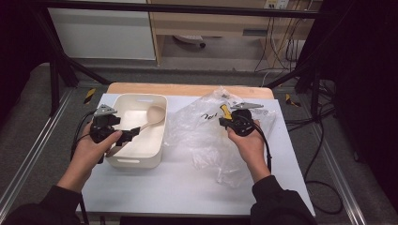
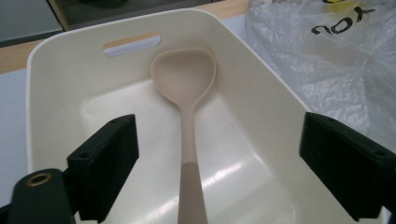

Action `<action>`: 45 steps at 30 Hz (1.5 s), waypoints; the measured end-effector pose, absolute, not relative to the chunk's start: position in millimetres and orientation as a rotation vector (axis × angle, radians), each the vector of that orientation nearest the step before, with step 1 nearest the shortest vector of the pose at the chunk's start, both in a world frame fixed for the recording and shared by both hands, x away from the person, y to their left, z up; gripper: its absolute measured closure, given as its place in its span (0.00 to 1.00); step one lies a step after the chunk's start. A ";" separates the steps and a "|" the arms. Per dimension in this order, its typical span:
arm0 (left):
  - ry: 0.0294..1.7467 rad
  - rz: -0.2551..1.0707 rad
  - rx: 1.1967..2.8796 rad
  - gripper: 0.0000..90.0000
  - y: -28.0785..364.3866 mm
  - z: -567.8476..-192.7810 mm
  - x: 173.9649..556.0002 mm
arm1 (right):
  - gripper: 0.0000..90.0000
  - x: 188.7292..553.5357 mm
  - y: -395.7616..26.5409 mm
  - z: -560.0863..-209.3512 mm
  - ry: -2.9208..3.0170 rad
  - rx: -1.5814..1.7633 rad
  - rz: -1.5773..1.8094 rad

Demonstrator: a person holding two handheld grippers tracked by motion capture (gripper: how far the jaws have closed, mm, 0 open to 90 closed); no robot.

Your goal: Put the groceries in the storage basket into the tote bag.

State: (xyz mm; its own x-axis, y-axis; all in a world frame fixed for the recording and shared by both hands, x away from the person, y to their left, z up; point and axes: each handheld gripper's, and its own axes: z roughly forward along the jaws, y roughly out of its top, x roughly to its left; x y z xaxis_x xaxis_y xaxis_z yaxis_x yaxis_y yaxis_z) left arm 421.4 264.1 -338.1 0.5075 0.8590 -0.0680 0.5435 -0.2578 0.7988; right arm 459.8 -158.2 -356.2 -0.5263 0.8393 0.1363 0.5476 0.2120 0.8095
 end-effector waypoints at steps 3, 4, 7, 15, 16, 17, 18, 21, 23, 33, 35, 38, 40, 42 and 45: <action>1.174 0.495 1.953 0.18 269.1 -341.4 421.1 | 1.00 460.2 -157.6 -357.0 2.158 1.300 1.229; 1.178 0.495 1.957 0.19 270.3 -342.5 420.8 | 1.00 460.3 -157.6 -357.3 2.159 1.298 1.228; 1.188 0.484 1.969 0.22 273.4 -346.1 418.8 | 1.00 460.4 -157.8 -358.7 2.157 1.302 1.230; 1.205 0.453 1.989 0.29 277.8 -358.7 412.2 | 1.00 460.1 -160.1 -361.1 2.159 1.308 1.227; 1.203 0.449 1.995 0.30 278.2 -359.8 411.6 | 1.00 460.1 -160.3 -361.1 2.158 1.308 1.226; 1.203 0.447 2.006 0.31 278.2 -360.8 411.2 | 1.00 460.1 -160.5 -361.1 2.158 1.311 1.228; 1.206 0.451 2.006 0.32 277.6 -361.9 410.9 | 1.00 460.3 -160.5 -361.3 2.158 1.311 1.227; 1.207 0.441 2.018 0.35 276.0 -363.5 411.8 | 1.00 460.6 -159.8 -362.1 2.159 1.309 1.226; 1.205 0.435 2.027 0.37 274.4 -364.4 412.8 | 1.00 460.5 -159.1 -362.6 2.162 1.308 1.229; 1.201 0.455 2.038 0.43 273.2 -371.0 411.4 | 1.00 460.7 -159.5 -363.7 2.161 1.313 1.228; 1.207 0.445 2.034 0.45 274.5 -372.4 410.7 | 1.00 460.6 -159.8 -363.6 2.161 1.314 1.226; 1.223 0.441 2.028 0.48 275.8 -375.2 410.9 | 1.00 460.7 -160.0 -364.0 2.161 1.315 1.223; 1.225 0.435 2.037 0.48 276.2 -376.6 411.7 | 1.00 460.8 -159.8 -364.3 2.162 1.315 1.224; 1.233 0.428 2.030 0.49 276.1 -376.8 412.2 | 1.00 460.9 -159.7 -364.4 2.162 1.316 1.225; 1.233 0.427 2.033 0.50 275.7 -376.5 412.7 | 1.00 461.1 -159.6 -364.6 2.162 1.320 1.223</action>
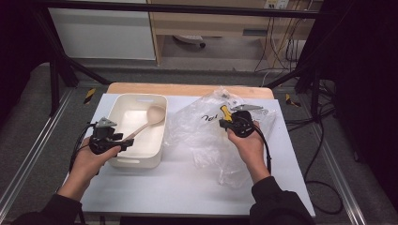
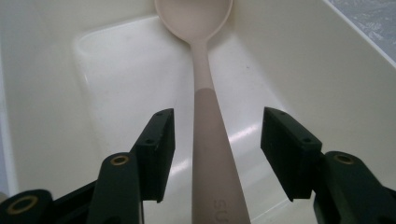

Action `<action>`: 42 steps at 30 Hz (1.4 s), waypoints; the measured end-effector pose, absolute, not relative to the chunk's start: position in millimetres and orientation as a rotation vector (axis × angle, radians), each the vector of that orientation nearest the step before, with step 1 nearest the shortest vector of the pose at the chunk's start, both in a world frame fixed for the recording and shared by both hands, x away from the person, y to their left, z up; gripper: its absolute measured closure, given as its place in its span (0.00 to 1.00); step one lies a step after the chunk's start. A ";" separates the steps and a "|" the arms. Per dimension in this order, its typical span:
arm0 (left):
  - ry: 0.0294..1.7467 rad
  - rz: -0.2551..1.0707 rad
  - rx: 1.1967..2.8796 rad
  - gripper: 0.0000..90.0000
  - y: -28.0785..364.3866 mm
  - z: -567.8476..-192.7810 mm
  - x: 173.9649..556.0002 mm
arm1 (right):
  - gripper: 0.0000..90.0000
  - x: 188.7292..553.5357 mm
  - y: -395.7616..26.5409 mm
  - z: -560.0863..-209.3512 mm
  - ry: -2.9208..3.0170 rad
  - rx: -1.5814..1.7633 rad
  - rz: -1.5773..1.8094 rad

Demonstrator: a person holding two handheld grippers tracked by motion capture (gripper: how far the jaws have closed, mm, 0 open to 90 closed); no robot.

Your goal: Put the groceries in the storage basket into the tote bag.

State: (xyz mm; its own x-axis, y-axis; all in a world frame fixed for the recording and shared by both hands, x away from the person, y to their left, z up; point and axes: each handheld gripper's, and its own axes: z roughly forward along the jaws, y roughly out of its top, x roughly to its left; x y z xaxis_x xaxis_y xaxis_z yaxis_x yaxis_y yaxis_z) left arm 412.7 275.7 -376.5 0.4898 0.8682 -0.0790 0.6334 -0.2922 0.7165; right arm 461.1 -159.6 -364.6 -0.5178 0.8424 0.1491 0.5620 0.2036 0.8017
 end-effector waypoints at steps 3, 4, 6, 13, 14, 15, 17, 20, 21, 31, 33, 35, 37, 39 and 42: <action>1.232 0.425 2.033 0.52 275.4 -376.3 412.9 | 1.00 461.3 -159.5 -364.8 2.165 1.318 1.222; 1.230 0.423 2.040 0.53 275.5 -376.2 413.1 | 1.00 461.4 -159.4 -364.9 2.165 1.318 1.222; 1.228 0.418 2.044 0.53 274.9 -376.9 413.2 | 1.00 461.4 -159.5 -365.1 2.165 1.318 1.221; 1.239 0.414 2.048 0.54 275.9 -381.3 413.1 | 1.00 461.5 -160.3 -365.5 2.166 1.318 1.215; 1.239 0.412 2.053 0.55 276.1 -381.7 413.1 | 1.00 461.5 -160.4 -365.6 2.165 1.319 1.216; 1.242 0.412 2.050 0.55 275.9 -382.1 413.0 | 1.00 461.5 -160.3 -365.7 2.165 1.319 1.216; 1.245 0.410 2.056 0.56 276.0 -382.5 413.1 | 1.00 461.5 -160.2 -365.8 2.166 1.318 1.214; 1.252 0.404 2.058 0.57 276.3 -383.0 413.9 | 1.00 461.7 -160.1 -365.9 2.170 1.317 1.213; 1.255 0.399 2.059 0.58 276.6 -383.1 414.1 | 1.00 461.7 -159.9 -366.0 2.169 1.316 1.213; 1.285 0.327 2.066 0.70 278.5 -384.3 416.5 | 1.00 462.2 -160.2 -366.5 2.169 1.319 1.211; 1.290 0.320 2.064 0.74 279.3 -384.2 416.6 | 1.00 462.3 -160.4 -366.5 2.170 1.320 1.210; 1.296 0.325 2.063 0.75 278.9 -384.1 416.3 | 1.00 462.3 -160.5 -366.5 2.170 1.321 1.209; 1.296 0.338 2.068 0.75 277.8 -383.8 415.7 | 1.00 462.1 -160.4 -366.5 2.169 1.323 1.210; 1.295 0.345 2.068 0.75 277.4 -383.9 415.3 | 1.00 462.4 -160.7 -366.7 2.170 1.320 1.207; 1.295 0.353 2.068 0.76 277.3 -383.8 414.7 | 1.00 462.4 -160.5 -366.8 2.169 1.320 1.209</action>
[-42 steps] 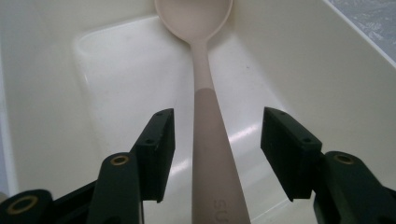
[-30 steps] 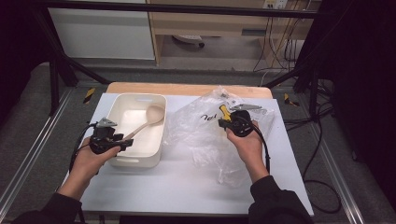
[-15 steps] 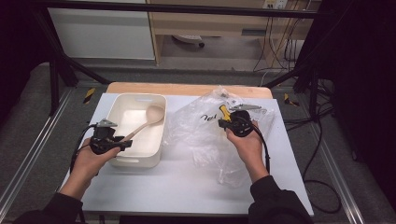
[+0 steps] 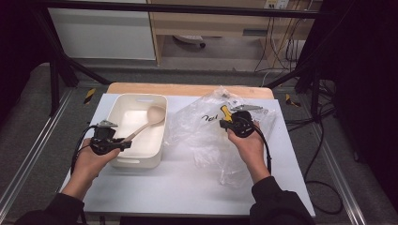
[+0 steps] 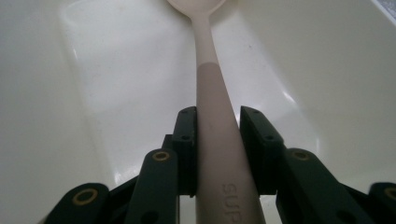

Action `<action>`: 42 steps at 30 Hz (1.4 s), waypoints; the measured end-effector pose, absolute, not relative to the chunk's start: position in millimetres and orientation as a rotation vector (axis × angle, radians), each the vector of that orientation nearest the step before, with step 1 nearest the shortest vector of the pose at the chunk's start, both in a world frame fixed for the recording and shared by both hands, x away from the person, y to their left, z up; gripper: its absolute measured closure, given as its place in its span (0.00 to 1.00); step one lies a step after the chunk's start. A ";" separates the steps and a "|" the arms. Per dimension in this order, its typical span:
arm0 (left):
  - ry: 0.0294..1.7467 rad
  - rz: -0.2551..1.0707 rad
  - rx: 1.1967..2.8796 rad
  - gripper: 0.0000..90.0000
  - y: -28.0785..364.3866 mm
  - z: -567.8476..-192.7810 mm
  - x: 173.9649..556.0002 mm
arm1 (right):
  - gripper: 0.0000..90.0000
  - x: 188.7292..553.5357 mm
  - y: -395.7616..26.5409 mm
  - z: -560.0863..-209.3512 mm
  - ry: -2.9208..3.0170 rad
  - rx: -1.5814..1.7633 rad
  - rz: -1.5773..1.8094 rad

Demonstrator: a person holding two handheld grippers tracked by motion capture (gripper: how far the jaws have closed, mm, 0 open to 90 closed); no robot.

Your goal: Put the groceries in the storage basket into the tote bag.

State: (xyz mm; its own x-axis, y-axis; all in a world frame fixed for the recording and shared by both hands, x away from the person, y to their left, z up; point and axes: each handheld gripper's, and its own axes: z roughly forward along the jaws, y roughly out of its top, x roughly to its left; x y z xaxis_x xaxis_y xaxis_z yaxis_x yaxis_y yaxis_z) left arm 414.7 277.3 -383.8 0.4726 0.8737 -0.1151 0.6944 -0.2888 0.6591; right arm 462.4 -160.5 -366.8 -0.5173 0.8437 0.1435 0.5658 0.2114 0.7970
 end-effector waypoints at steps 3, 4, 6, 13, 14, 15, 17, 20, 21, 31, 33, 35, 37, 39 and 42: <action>1.291 0.363 2.071 0.76 276.9 -383.6 413.7 | 1.00 462.5 -160.8 -366.9 2.169 1.321 1.208; 1.291 0.365 2.067 0.76 277.0 -383.9 413.5 | 1.00 462.5 -160.9 -367.0 2.168 1.325 1.208; 1.288 0.374 2.066 0.76 276.5 -383.8 412.9 | 1.00 462.7 -161.2 -367.3 2.168 1.325 1.205; 1.268 0.414 2.063 0.76 275.9 -382.8 409.6 | 1.00 462.8 -160.8 -367.9 2.169 1.325 1.199; 1.266 0.425 2.056 0.76 275.9 -382.2 409.0 | 1.00 462.8 -160.7 -367.9 2.169 1.324 1.200; 1.261 0.432 2.053 0.76 276.0 -381.3 408.6 | 1.00 462.8 -160.5 -367.9 2.168 1.324 1.201; 1.255 0.444 2.054 0.76 275.9 -380.2 408.3 | 1.00 462.9 -160.3 -368.0 2.169 1.324 1.198; 1.262 0.429 2.051 0.76 276.7 -380.5 408.8 | 1.00 463.0 -160.1 -368.1 2.171 1.321 1.195; 1.261 0.430 2.056 0.76 276.5 -380.5 408.9 | 1.00 462.9 -159.9 -368.1 2.170 1.323 1.196; 1.273 0.424 2.061 0.76 274.6 -381.3 411.1 | 1.00 463.0 -159.9 -368.9 2.171 1.325 1.197; 1.270 0.418 2.069 0.75 274.5 -381.8 411.5 | 1.00 463.1 -160.5 -369.0 2.171 1.327 1.197; 1.260 0.413 2.083 0.75 274.2 -382.5 412.2 | 1.00 463.2 -161.0 -369.3 2.169 1.328 1.197; 1.259 0.416 2.077 0.75 274.0 -381.7 412.6 | 1.00 463.3 -160.9 -369.9 2.170 1.330 1.197; 1.257 0.415 2.077 0.75 273.8 -380.8 413.7 | 1.00 463.5 -160.9 -370.4 2.172 1.329 1.197; 1.255 0.420 2.086 0.75 272.6 -379.8 415.4 | 1.00 463.4 -160.7 -371.0 2.174 1.331 1.195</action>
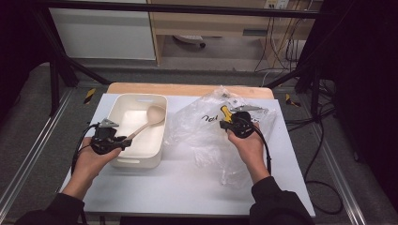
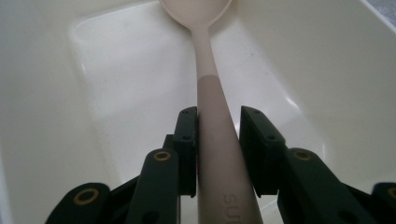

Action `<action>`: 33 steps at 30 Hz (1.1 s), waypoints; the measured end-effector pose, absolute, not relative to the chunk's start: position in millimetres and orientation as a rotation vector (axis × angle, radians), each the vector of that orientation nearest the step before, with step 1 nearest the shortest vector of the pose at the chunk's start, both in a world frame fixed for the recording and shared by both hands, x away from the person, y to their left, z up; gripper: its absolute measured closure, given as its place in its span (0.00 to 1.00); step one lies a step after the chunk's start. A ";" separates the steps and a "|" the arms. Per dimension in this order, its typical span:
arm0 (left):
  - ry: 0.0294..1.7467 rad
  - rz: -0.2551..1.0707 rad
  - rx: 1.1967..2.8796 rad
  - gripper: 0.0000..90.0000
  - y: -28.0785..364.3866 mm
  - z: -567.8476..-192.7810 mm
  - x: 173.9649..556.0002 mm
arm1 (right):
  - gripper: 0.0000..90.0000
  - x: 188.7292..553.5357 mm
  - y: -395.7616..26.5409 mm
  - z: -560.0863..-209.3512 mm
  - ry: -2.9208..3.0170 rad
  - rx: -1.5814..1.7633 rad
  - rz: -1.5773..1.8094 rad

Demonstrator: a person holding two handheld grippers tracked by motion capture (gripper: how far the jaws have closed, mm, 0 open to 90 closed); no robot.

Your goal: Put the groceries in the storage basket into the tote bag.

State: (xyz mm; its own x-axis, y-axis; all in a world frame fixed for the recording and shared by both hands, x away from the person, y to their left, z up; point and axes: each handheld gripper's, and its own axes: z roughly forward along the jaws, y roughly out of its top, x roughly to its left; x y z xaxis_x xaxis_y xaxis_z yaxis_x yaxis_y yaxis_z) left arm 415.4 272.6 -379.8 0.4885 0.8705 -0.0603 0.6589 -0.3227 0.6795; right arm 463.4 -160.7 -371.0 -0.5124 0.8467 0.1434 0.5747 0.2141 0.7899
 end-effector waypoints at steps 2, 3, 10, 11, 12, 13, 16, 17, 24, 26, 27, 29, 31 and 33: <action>1.252 0.423 2.093 0.75 271.3 -379.0 416.1 | 1.00 463.4 -160.6 -371.2 2.176 1.330 1.195; 1.249 0.422 2.098 0.75 270.7 -379.0 416.6 | 1.00 463.4 -160.6 -371.2 2.177 1.330 1.195; 1.258 0.413 2.105 0.74 269.0 -380.9 420.1 | 1.00 463.4 -160.2 -372.5 2.180 1.331 1.198; 1.260 0.418 2.104 0.75 269.0 -381.4 420.2 | 1.00 463.2 -160.2 -372.6 2.182 1.331 1.197; 1.264 0.415 2.104 0.76 269.0 -381.5 420.3 | 1.00 463.2 -160.4 -372.8 2.182 1.332 1.196; 1.270 0.412 2.099 0.76 269.3 -381.6 420.5 | 1.00 463.3 -160.8 -373.0 2.183 1.330 1.195; 1.270 0.425 2.094 0.77 269.2 -381.9 419.6 | 1.00 463.3 -161.7 -373.1 2.181 1.332 1.196; 1.268 0.429 2.092 0.77 269.2 -382.0 419.4 | 1.00 463.3 -161.9 -373.0 2.179 1.333 1.196; 1.244 0.466 2.080 0.78 270.0 -381.6 416.4 | 1.00 463.3 -162.0 -372.9 2.179 1.334 1.195; 1.232 0.487 2.078 0.78 269.4 -380.4 414.1 | 1.00 463.4 -162.3 -372.8 2.179 1.335 1.195; 1.225 0.494 2.081 0.78 269.4 -379.8 413.0 | 1.00 463.4 -162.3 -372.7 2.179 1.335 1.194; 1.220 0.503 2.071 0.78 269.7 -378.9 411.5 | 1.00 463.4 -162.2 -372.7 2.179 1.334 1.196; 1.215 0.513 2.055 0.78 271.2 -377.7 410.1 | 1.00 463.2 -161.9 -372.5 2.180 1.331 1.193; 1.218 0.517 2.041 0.78 273.3 -375.8 408.9 | 1.00 463.0 -161.7 -372.2 2.179 1.332 1.195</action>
State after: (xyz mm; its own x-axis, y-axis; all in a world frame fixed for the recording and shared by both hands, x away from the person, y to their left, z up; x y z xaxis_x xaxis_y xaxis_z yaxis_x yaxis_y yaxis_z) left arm 408.9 273.3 -375.8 0.4794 0.8775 -0.0121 0.6006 -0.3180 0.7336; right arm 463.0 -161.7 -372.2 -0.5138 0.8454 0.1457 0.5772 0.2151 0.7878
